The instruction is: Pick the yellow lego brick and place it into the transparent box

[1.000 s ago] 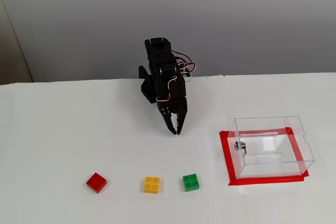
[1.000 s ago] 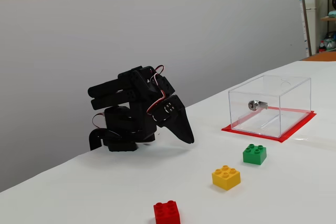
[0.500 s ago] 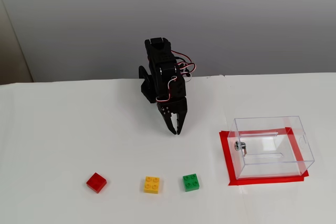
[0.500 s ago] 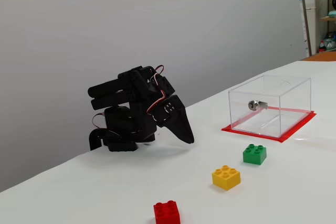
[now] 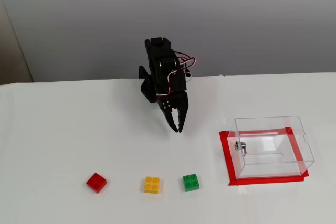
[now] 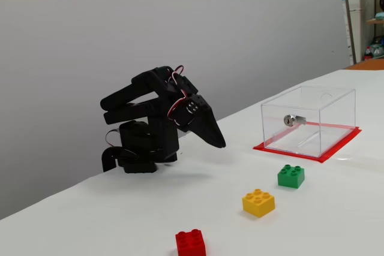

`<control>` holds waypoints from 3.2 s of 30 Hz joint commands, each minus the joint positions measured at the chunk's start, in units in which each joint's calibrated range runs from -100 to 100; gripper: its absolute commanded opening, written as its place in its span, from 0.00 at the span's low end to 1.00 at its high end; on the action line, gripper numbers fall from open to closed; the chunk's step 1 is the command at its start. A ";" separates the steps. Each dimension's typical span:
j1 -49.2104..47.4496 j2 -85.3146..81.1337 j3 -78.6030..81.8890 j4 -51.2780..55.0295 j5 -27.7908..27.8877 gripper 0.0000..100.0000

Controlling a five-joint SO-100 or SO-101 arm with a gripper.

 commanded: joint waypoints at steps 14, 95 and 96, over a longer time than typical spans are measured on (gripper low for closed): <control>12.34 41.17 -40.20 -2.44 -3.14 0.02; 20.55 106.25 -80.79 -11.49 -0.11 0.36; 20.55 106.25 -80.79 -11.49 -0.11 0.36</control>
